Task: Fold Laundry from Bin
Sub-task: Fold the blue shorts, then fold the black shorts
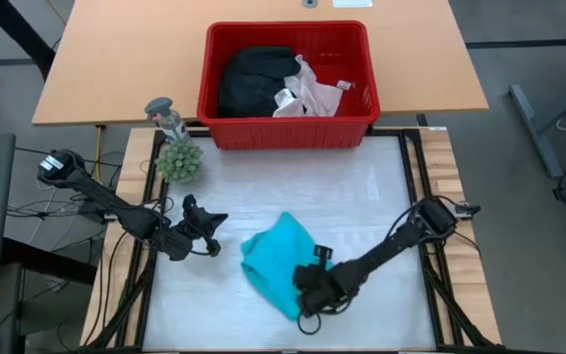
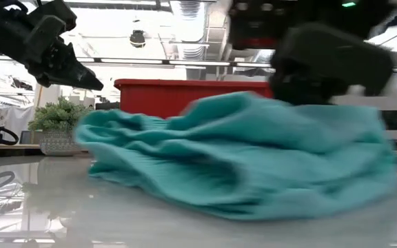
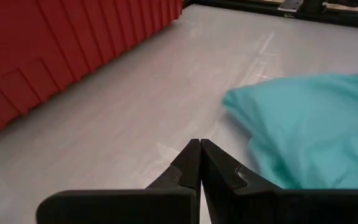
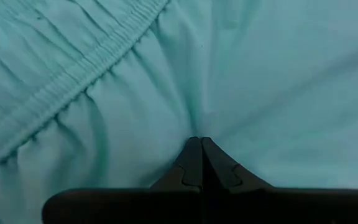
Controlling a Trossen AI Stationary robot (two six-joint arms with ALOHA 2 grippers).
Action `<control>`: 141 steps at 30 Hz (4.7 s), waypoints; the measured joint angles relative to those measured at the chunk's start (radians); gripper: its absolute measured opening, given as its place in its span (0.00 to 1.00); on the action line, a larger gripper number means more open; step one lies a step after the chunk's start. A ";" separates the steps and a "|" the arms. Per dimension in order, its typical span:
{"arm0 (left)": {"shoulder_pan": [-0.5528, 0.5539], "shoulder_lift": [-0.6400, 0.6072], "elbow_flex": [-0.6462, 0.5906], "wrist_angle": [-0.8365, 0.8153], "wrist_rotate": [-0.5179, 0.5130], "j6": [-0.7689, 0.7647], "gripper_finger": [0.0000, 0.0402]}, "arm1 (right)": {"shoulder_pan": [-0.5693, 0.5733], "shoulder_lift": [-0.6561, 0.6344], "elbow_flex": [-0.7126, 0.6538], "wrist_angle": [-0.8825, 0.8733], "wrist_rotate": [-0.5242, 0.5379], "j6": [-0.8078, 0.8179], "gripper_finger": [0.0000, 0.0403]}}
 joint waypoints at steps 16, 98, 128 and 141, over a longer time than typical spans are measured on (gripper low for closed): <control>0.000 0.266 0.000 0.286 0.099 0.019 0.00 | 0.274 -0.003 0.002 -0.382 -0.300 0.651 0.05; 0.162 -0.126 0.346 0.184 0.189 0.987 0.40 | -0.405 -0.251 0.604 -0.670 0.384 -0.584 0.60; 1.437 0.069 0.486 0.231 1.519 0.717 0.40 | -1.321 -0.244 0.605 -0.031 -0.771 -1.119 0.63; 1.490 0.267 0.485 0.370 1.528 0.677 0.40 | -1.356 0.007 0.605 0.173 -0.768 -1.151 0.63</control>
